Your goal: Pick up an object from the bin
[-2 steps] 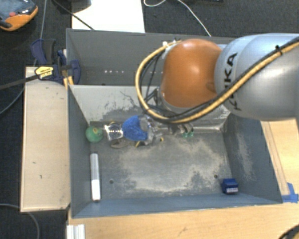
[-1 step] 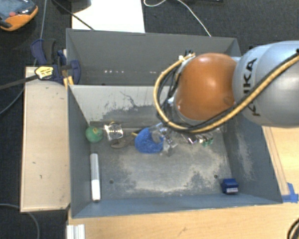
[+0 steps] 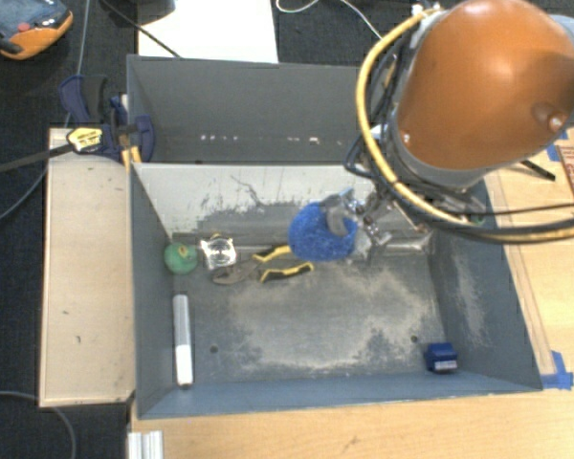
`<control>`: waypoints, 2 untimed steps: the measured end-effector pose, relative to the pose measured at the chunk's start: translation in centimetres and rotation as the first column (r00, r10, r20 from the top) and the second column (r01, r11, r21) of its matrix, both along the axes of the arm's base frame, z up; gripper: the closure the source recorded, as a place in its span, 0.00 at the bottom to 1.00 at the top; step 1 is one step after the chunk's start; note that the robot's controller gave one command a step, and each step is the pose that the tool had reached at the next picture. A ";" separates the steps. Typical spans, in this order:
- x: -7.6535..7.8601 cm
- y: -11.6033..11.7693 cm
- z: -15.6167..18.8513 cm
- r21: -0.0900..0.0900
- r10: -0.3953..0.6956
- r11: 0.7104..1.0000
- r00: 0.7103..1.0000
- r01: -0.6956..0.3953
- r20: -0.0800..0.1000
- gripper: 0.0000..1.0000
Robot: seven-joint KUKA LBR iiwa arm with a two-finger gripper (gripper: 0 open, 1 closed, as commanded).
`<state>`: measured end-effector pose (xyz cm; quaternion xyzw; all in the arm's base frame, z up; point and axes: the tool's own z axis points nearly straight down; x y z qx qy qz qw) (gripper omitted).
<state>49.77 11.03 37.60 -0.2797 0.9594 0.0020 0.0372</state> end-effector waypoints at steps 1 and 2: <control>2.2 -0.6 -13.5 -0.009 0.137 0.991 0.991 -0.137 -0.001 1.00; 0.3 1.2 -18.7 -0.006 0.123 0.992 0.992 -0.123 -0.005 1.00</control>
Offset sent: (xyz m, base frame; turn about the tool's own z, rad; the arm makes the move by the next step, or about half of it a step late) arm 0.0223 -0.0063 -0.1314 -0.1389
